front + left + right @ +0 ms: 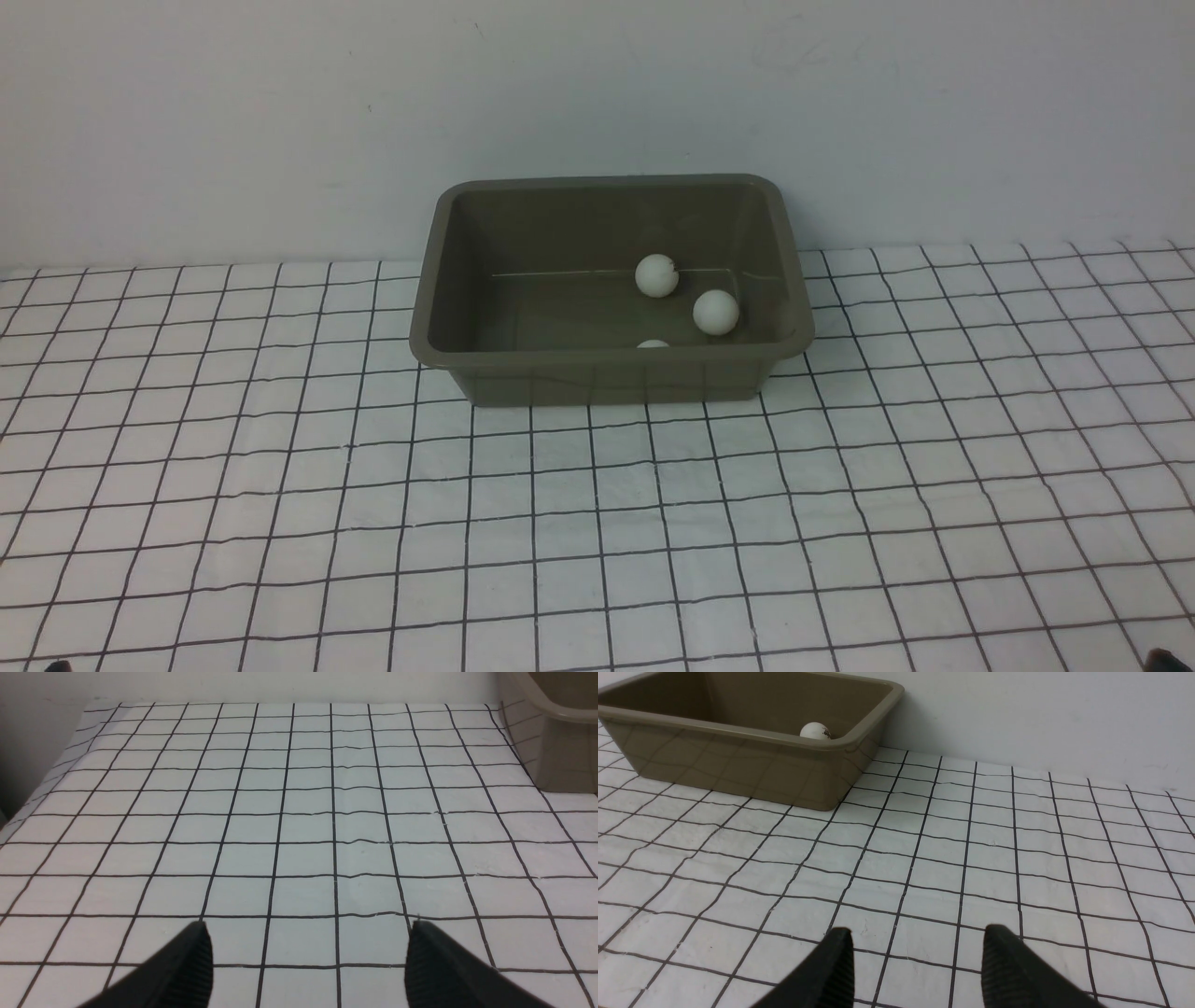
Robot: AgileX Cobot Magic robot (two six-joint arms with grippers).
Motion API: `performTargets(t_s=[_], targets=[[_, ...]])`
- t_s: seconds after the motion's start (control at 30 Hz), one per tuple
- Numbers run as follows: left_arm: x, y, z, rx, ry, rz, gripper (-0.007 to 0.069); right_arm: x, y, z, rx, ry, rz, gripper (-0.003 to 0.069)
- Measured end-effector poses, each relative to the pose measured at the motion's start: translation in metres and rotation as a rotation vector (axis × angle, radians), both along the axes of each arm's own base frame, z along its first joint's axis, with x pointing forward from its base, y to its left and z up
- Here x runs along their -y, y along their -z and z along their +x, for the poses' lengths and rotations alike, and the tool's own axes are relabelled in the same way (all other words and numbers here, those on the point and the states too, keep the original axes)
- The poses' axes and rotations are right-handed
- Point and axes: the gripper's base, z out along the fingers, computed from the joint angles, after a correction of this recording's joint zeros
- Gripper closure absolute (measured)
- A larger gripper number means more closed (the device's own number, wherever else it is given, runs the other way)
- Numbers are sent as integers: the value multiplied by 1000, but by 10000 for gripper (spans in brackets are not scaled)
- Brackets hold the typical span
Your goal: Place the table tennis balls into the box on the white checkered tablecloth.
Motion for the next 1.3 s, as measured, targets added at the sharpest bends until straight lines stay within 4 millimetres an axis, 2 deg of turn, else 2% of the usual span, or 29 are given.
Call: performTargets(t_s=[0.27,0.57,1.3], targets=[[0,0,0,0,0,0,126,2,1,0,-12,24,29,309],[0,0,0,0,0,0,126,7,1,1,-41,125,159,309],[0,0,0,0,0,0,126,10,1,1,-21,127,67,309]])
